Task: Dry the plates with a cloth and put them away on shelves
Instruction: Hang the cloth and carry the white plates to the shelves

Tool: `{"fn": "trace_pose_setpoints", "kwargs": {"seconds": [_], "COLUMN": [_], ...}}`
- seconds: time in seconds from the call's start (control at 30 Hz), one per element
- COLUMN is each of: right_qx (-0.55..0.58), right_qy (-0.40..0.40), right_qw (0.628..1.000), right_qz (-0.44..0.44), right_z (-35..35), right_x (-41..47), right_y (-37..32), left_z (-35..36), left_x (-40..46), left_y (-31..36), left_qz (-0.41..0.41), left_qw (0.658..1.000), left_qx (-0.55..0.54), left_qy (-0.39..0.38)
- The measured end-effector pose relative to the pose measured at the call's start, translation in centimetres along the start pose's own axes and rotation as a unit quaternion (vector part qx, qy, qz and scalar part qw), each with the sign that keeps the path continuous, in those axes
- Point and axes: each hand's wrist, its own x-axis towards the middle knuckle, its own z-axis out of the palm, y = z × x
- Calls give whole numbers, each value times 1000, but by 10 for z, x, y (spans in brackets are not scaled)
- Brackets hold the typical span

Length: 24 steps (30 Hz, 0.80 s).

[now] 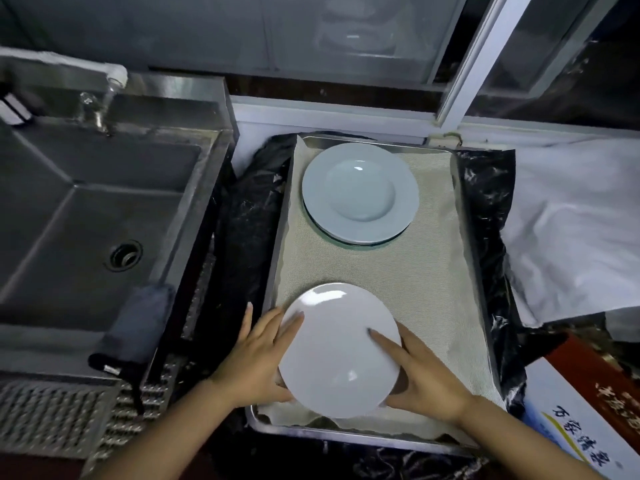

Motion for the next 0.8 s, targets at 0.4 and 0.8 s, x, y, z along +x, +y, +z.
{"fn": "trace_pose_setpoints", "kwargs": {"seconds": [0.4,0.8], "right_qx": [24,70], "right_qy": [2,-133], "right_qw": [987,935], "right_qz": [-161,-320], "right_z": [-35,52], "right_x": [49,73], "right_y": [-109,-315], "left_z": [-36,10], "left_x": [-131,-377], "left_y": [-22,-37], "left_qz": [-106,-308], "left_qw": [965,882], "left_qx": [-181,-238], "left_qy": [159,264]}}
